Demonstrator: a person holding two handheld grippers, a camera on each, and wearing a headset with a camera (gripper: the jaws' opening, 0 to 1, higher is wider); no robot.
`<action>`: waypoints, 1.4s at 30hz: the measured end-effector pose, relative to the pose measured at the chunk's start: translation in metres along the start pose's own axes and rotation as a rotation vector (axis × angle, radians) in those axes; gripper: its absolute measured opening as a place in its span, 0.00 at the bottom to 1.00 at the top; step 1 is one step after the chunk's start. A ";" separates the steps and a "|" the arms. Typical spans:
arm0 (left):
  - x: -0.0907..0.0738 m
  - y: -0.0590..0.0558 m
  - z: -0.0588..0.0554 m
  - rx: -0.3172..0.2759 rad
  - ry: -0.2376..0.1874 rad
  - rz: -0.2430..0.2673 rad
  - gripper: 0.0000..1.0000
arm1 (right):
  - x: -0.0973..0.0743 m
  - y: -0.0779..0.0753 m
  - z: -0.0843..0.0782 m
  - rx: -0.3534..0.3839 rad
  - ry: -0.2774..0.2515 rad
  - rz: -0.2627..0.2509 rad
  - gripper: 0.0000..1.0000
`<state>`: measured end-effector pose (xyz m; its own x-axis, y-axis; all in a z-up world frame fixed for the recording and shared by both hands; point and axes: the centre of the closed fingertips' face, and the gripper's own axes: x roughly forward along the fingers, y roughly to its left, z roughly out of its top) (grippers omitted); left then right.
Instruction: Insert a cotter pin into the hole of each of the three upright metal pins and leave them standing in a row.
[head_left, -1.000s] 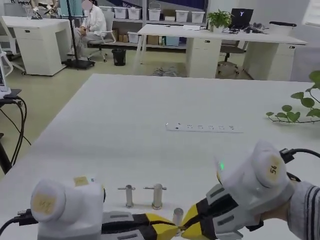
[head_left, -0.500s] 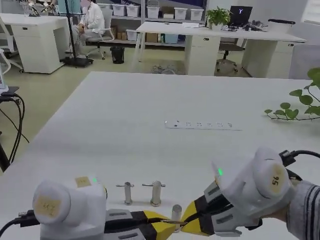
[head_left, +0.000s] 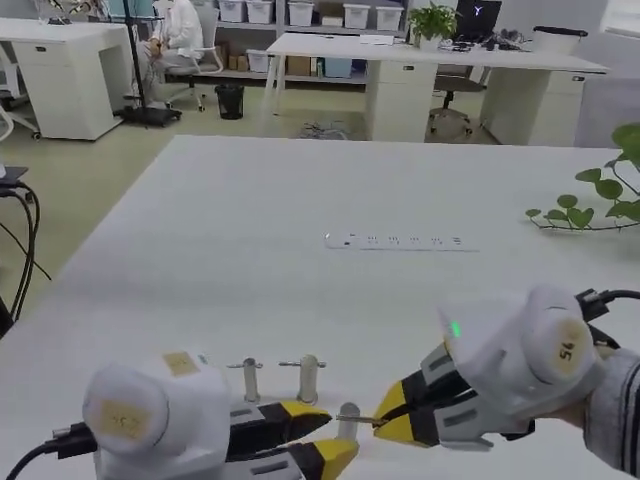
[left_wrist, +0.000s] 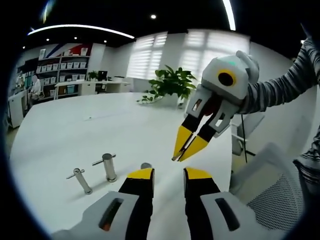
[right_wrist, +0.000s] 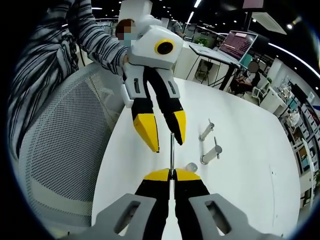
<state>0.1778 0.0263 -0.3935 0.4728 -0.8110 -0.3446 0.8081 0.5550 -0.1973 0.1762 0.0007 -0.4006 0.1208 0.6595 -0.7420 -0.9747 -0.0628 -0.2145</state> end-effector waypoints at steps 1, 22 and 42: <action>0.001 0.001 0.000 0.006 0.003 0.012 0.21 | 0.000 -0.001 -0.001 0.000 0.003 -0.004 0.00; 0.027 0.026 -0.014 0.069 0.075 0.167 0.27 | -0.001 -0.027 -0.042 -0.003 0.079 -0.036 0.00; 0.050 0.040 -0.029 0.029 0.133 0.192 0.22 | 0.020 -0.041 -0.068 -0.052 0.129 -0.002 0.00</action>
<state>0.2238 0.0134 -0.4458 0.5699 -0.6587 -0.4912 0.7186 0.6895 -0.0909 0.2314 -0.0345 -0.4497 0.1489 0.5582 -0.8162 -0.9639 -0.1025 -0.2459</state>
